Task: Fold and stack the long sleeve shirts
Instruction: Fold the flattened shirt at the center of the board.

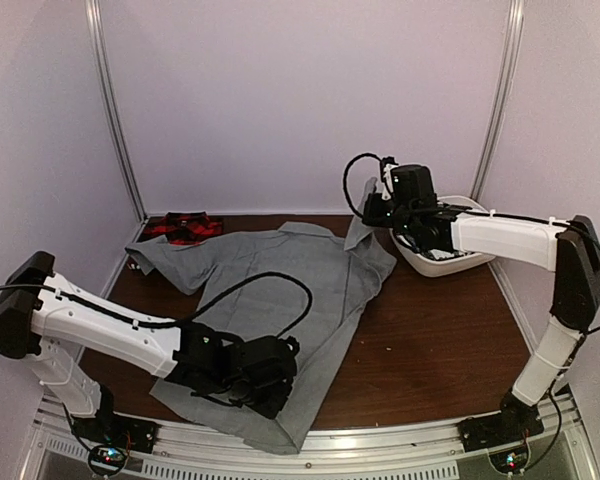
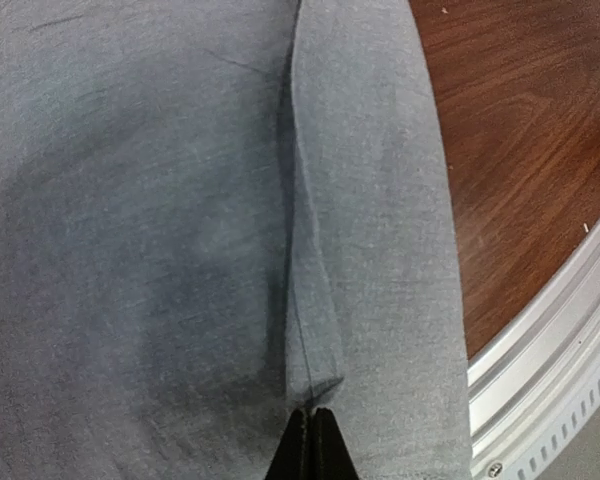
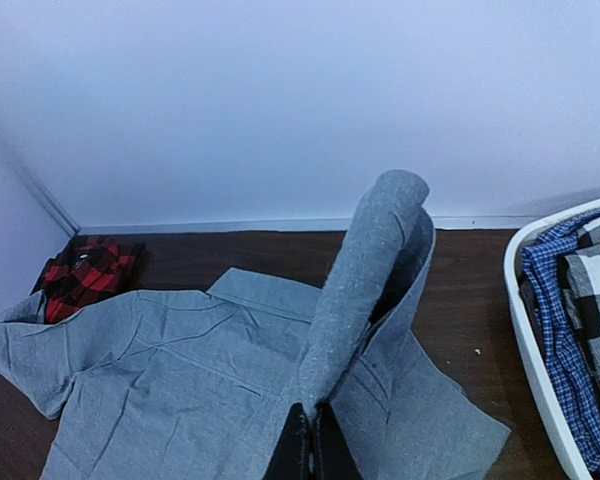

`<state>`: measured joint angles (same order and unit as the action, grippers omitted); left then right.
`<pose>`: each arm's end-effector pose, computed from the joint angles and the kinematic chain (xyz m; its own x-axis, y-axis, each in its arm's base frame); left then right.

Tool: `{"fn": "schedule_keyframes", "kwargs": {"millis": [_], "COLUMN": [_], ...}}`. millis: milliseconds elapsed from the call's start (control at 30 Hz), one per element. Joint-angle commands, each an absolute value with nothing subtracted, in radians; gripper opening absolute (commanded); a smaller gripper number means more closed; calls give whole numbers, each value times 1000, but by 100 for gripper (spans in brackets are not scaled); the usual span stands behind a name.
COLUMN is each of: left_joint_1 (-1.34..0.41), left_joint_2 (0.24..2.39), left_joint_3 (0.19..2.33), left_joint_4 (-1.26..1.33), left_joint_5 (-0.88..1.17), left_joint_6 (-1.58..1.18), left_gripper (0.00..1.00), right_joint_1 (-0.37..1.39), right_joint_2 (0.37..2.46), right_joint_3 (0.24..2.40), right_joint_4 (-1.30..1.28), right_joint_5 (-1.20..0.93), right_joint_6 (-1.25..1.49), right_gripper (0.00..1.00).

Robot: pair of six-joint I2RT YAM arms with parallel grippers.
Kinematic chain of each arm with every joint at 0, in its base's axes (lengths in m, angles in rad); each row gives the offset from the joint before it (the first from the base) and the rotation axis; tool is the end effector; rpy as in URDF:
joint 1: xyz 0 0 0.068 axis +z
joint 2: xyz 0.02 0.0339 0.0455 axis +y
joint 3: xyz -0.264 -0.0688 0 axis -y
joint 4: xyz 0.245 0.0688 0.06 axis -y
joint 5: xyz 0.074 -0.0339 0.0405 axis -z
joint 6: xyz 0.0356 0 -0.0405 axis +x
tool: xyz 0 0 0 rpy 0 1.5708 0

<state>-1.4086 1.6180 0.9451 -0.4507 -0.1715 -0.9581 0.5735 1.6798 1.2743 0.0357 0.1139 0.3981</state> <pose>0.0558 -0.3036 0.1731 -0.8695 0.3220 -0.3746 0.4332 0.8614 -0.2653 0.3378 0.2134 0.2949 -0.4543 0.1651 -0.8754 -0.2972 0.8983 0.3236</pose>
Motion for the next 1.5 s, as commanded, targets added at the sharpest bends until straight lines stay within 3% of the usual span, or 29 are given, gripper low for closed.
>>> {"fn": "schedule_keyframes", "kwargs": {"millis": [0, 433, 1467], "left_joint_1": [-1387, -1396, -1492], "left_joint_2": [1523, 1386, 1461], "left_joint_3": [888, 767, 764], "left_joint_4": [-412, -428, -478], "left_joint_5": [-160, -181, -166], "left_joint_6": [-998, -1098, -1208], "left_gripper": [0, 0, 0], "right_joint_1": [631, 711, 747], "right_joint_2": [1777, 1975, 2020], "right_joint_3": [1424, 1679, 1672], "right_joint_4": [101, 143, 106], "right_joint_5": [147, 156, 155], "right_joint_6": [366, 350, 389], "right_gripper": [0, 0, 0]}}
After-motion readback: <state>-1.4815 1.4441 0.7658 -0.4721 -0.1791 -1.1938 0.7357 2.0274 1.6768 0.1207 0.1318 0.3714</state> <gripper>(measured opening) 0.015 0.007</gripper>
